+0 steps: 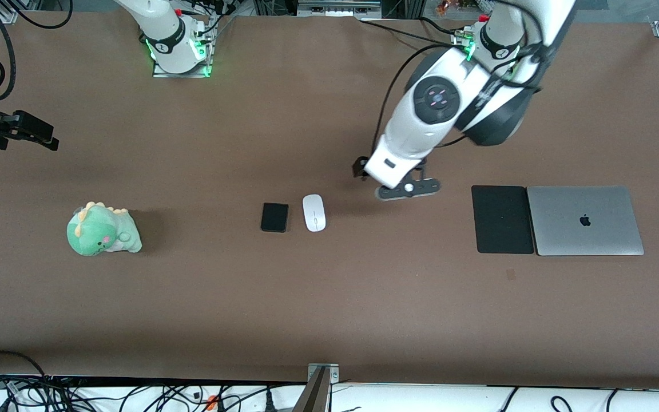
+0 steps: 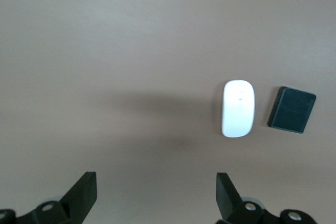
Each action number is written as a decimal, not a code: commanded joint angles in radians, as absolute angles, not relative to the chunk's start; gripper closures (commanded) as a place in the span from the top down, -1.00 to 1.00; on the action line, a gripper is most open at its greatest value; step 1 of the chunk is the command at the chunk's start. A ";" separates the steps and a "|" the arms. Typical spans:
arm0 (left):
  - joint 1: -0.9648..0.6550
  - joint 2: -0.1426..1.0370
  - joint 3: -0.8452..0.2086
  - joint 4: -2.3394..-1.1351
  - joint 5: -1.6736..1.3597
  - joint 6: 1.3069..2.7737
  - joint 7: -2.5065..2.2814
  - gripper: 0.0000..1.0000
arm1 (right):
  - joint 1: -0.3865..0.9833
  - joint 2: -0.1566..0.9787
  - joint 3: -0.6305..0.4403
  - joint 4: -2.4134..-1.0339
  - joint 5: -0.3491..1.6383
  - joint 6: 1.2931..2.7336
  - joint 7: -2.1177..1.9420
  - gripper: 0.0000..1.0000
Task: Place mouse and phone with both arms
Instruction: 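Reach the left gripper to the white mouse and grasp it, then carry the mouse onto the black pad while the right gripper grasps the phone, then release the mouse on the pad and raise the left gripper, then carry the black phone with the right gripper beside the green plush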
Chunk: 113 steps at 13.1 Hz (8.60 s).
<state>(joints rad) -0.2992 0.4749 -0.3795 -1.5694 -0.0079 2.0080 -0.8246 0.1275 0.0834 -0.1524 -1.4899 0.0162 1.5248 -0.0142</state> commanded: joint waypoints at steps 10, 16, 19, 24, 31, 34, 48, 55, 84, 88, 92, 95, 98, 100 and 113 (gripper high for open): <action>-0.719 0.918 -0.147 -1.243 0.014 2.233 -1.130 1.00 | 0.113 0.072 -0.133 -1.494 0.011 1.514 -0.006 1.00; -0.762 1.005 -0.084 -1.161 0.014 2.235 -1.115 1.00 | 0.114 0.072 -0.133 -1.494 0.014 1.514 -0.006 1.00; -0.762 1.026 -0.080 -1.140 0.015 2.235 -1.114 1.00 | 0.114 0.072 -0.133 -1.494 0.014 1.513 -0.006 1.00; -0.761 1.028 -0.074 -1.140 0.015 2.235 -1.111 0.30 | 0.114 0.072 -0.133 -1.494 0.014 1.514 -0.006 1.00; -0.652 0.956 -0.069 -1.179 0.017 2.218 -0.878 -0.48 | 0.115 0.075 -0.115 -1.494 0.015 1.514 -0.006 1.00; -0.559 0.836 -0.072 -1.328 0.005 2.218 -0.697 -0.51 | 0.115 0.075 -0.114 -1.494 0.015 1.516 -0.005 1.00; -0.074 0.428 -0.077 -1.988 0.005 2.206 0.039 -0.52 | 0.353 0.293 -0.048 -1.496 0.153 1.814 0.440 1.00; 0.055 0.489 -0.061 -1.983 0.032 2.214 0.110 -0.42 | 0.509 0.537 -0.052 -1.511 0.109 2.104 0.569 1.00; 0.023 0.097 -0.117 -1.488 -0.022 1.552 0.077 1.00 | 0.663 0.689 -0.094 -1.773 -0.025 2.554 0.667 -0.45; -0.027 0.014 -0.085 -1.609 0.031 1.575 -0.023 1.00 | 0.623 0.684 -0.121 -1.631 -0.017 2.308 0.530 -0.75; -0.080 -0.020 -0.017 -1.641 0.031 1.582 -0.026 1.00 | 0.488 0.624 -0.137 -1.660 -0.003 2.304 0.338 -0.76; -0.074 -0.015 -0.024 -1.632 0.031 1.577 -0.041 1.00 | 0.372 0.609 -0.137 -1.692 0.081 2.338 0.198 -0.76; -0.072 -0.012 -0.020 -1.621 0.031 1.589 -0.058 1.00 | 0.313 0.603 -0.138 -1.784 0.208 2.469 0.060 -0.76; -0.069 -0.008 -0.022 -1.609 0.031 1.586 -0.069 1.00 | 0.302 0.603 -0.138 -1.845 0.213 2.547 0.003 -0.76; -0.054 0.032 -0.015 -1.563 0.025 1.585 -0.075 1.00 | 0.239 0.601 -0.137 -1.916 0.218 2.635 -0.106 1.00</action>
